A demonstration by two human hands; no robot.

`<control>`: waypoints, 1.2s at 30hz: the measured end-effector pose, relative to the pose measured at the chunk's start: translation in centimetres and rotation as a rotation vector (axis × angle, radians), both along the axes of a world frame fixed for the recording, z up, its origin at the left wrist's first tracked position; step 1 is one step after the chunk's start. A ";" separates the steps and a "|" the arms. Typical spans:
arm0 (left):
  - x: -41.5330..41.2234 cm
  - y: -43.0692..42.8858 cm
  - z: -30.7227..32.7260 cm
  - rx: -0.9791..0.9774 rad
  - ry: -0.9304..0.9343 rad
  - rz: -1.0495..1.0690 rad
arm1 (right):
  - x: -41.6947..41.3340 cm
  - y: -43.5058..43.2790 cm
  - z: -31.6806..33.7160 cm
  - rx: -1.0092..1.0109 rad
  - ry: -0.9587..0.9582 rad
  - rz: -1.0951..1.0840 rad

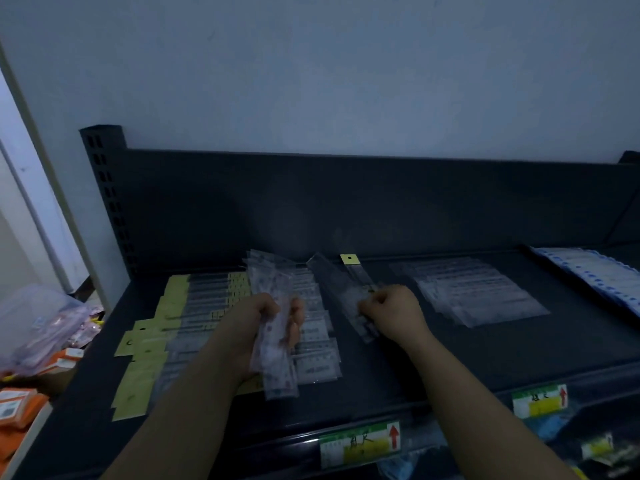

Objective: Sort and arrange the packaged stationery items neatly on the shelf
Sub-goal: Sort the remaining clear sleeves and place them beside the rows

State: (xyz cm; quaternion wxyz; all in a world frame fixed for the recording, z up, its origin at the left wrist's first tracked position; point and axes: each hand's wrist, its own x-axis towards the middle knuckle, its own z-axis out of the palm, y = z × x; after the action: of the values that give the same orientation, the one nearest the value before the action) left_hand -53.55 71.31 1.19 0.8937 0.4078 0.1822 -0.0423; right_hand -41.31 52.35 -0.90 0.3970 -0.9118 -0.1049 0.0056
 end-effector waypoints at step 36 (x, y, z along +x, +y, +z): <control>-1.0 -1.5 0.2 -0.079 -0.012 0.058 | 0.1 -0.6 0.6 -0.291 -0.048 0.088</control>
State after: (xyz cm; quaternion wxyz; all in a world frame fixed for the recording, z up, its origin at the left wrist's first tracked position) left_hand -54.59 69.81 1.42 0.9111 0.3668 0.1869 -0.0210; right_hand -41.22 51.75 -0.32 0.2575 -0.9540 -0.1524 0.0165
